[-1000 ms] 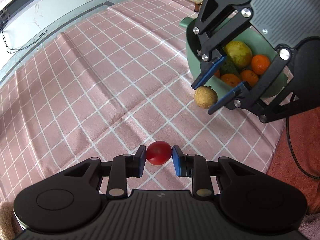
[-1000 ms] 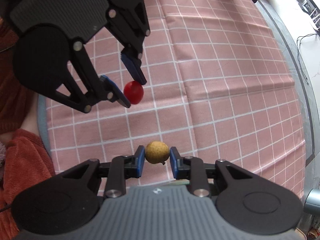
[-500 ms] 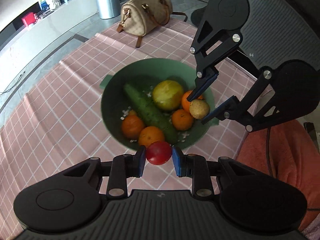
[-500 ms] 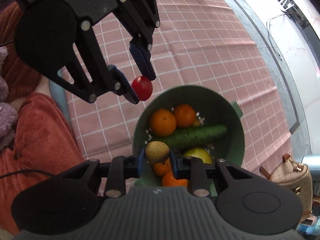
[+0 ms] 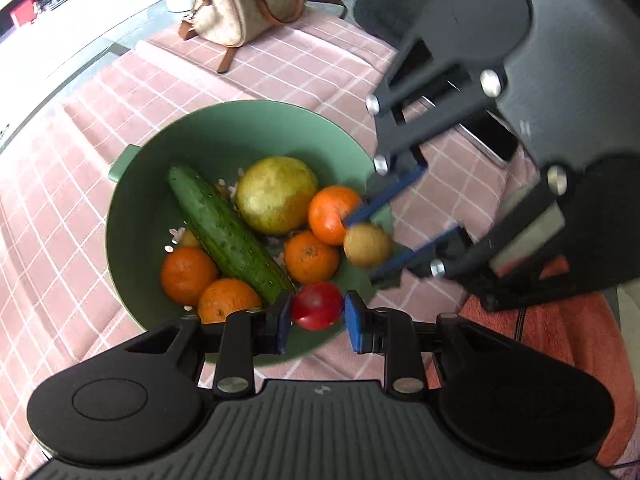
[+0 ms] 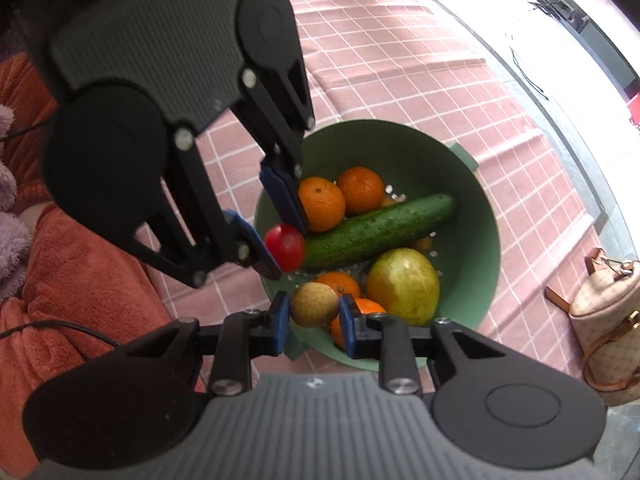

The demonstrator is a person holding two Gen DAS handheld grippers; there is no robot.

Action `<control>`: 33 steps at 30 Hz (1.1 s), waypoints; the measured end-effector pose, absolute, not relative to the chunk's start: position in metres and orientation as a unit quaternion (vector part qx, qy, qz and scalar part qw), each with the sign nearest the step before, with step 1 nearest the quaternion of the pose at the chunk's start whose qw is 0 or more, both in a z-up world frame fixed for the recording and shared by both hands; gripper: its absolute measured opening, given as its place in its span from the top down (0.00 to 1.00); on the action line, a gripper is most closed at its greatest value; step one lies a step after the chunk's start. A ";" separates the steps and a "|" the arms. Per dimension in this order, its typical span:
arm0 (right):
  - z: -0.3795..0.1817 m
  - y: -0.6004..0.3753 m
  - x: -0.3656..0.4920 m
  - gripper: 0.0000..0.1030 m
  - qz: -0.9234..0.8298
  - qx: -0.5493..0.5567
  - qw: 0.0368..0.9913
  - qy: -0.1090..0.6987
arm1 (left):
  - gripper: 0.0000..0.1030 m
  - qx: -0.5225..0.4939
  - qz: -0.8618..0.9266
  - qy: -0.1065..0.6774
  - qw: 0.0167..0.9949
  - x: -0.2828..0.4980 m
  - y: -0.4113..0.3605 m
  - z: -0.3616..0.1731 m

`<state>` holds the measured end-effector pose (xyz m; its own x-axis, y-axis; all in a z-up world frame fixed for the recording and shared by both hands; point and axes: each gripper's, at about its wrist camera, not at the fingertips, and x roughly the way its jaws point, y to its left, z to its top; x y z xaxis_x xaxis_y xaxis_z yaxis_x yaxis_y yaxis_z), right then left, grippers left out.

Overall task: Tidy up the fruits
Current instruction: 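Lower the tomato in the left gripper into the colander while the right gripper lowers the kiwi, then open both grippers and lift them away from the colander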

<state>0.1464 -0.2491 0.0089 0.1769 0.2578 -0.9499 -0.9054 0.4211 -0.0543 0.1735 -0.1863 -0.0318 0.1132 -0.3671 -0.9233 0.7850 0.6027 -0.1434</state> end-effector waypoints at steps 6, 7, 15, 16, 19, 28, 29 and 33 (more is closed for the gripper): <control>-0.009 -0.249 0.160 0.78 0.436 -0.333 0.677 0.492 | 0.70 0.189 -0.385 0.564 0.705 0.190 -0.184 -0.046; -0.011 -0.249 0.162 0.78 0.436 -0.331 0.676 0.493 | 0.70 0.184 -0.384 0.571 0.702 0.191 -0.183 -0.048; -0.021 -0.247 0.171 0.78 0.449 -0.319 0.669 0.499 | 0.69 0.195 -0.379 0.580 0.694 0.191 -0.184 -0.051; -0.022 -0.246 0.173 0.78 0.450 -0.319 0.668 0.500 | 0.69 0.196 -0.379 0.580 0.694 0.191 -0.184 -0.053; -0.027 -0.243 0.176 0.78 0.449 -0.323 0.667 0.500 | 0.69 0.198 -0.376 0.578 0.697 0.190 -0.184 -0.053; -0.031 -0.238 0.179 0.78 0.442 -0.327 0.669 0.500 | 0.68 0.208 -0.375 0.569 0.702 0.186 -0.187 -0.052; -0.031 -0.237 0.179 0.78 0.441 -0.329 0.668 0.501 | 0.68 0.208 -0.375 0.569 0.702 0.186 -0.187 -0.050; -0.031 -0.235 0.181 0.78 0.438 -0.332 0.668 0.502 | 0.62 0.209 -0.373 0.565 0.705 0.185 -0.186 -0.048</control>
<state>0.1808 -0.2350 -0.0314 0.1134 0.2518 -0.9611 -0.9181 0.3962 -0.0045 0.1846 -0.1862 -0.0483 0.0817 -0.2901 -0.9535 0.7632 0.6334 -0.1273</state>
